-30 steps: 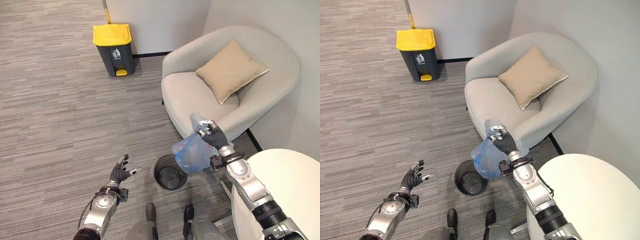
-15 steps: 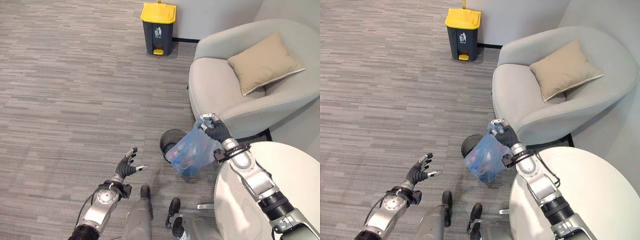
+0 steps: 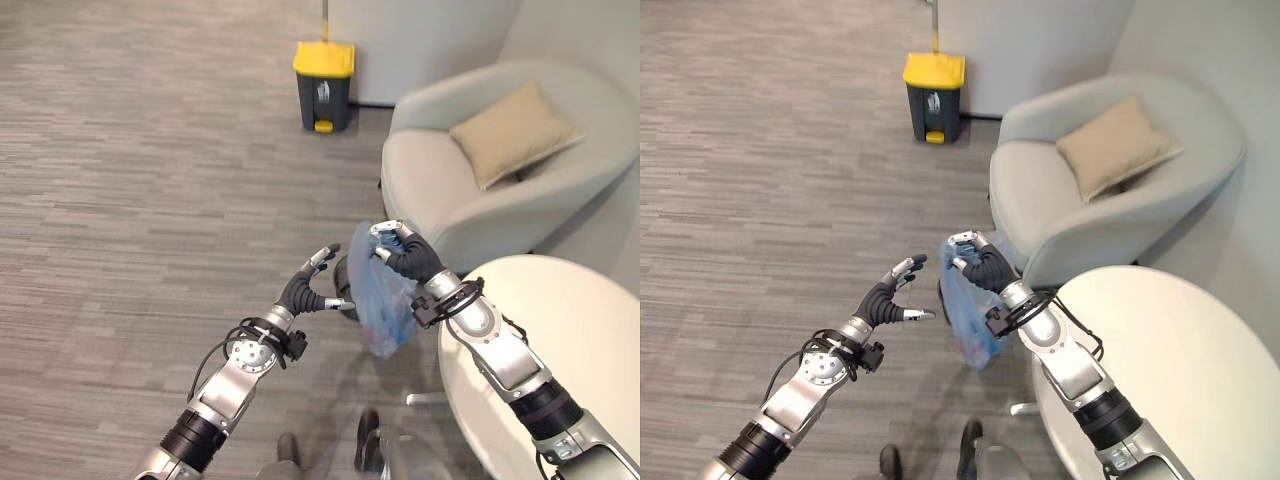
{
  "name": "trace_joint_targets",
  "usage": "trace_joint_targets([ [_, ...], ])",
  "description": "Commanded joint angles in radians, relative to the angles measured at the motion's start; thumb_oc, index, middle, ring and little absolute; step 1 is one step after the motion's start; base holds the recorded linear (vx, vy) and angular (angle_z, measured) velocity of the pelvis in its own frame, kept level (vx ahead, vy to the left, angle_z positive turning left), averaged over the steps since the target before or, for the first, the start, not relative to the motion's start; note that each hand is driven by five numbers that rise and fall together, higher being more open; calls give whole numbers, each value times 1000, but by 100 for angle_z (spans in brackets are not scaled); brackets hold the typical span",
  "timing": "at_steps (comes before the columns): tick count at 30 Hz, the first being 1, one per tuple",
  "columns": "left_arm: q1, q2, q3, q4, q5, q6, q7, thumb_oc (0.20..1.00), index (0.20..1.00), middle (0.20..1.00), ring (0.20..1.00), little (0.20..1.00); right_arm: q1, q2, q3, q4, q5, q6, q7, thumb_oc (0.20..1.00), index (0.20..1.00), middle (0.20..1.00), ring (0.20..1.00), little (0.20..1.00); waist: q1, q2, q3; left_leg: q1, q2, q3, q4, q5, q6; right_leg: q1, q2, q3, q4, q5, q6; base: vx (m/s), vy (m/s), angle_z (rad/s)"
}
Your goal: Gather garbage on tea table into small bin, then transfer packed bag to large trash can.
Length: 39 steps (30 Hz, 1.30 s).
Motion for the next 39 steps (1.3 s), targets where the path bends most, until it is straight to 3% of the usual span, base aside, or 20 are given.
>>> trace_joint_targets([
  [1,-56,-22,-7,42,68,-47,20,1000,1000,1000,1000,1000,-57,58,14,-67,73,-65,4,200,200,200,200,200,-18,-26,-65,0,-32,0,2,-71,-24,136,-29,11,-207,-4,100,36,28,-20],
  [8,-68,-56,-14,103,192,-32,127,1000,1000,1000,1000,1000,-120,100,65,-34,67,-71,-35,200,200,200,200,200,0,-34,-79,28,-32,2,-10,-68,-21,171,-34,8,-223,-2,101,21,5,-3],
  [23,-56,-103,-76,195,197,1,115,1000,1000,1000,1000,1000,-233,219,138,-30,187,-72,-45,200,200,200,200,200,22,-45,-89,38,-28,0,-10,-65,-20,199,-34,-2,-238,-1,99,3,0,1],
  [30,-244,-153,-163,237,185,-2,127,1000,1000,1000,1000,1000,-261,277,227,18,262,-61,-10,200,200,200,200,200,-2,-44,-88,40,-26,8,-8,-66,-20,195,-33,3,-231,-1,100,0,0,0],
  [38,-348,-175,-240,245,210,-9,107,1000,1000,1000,1000,1000,-297,280,268,114,278,-44,-3,200,200,200,200,200,-19,-41,-91,45,-25,15,-9,-68,-20,197,-33,8,-229,-2,102,0,0,0],
  [39,-354,-177,-247,251,217,-9,106,344,344,344,344,344,-300,281,270,127,276,-43,-4,200,200,200,200,200,-20,-41,-92,47,-26,16,-10,-68,-20,198,-33,9,-230,-2,103,0,0,0],
])
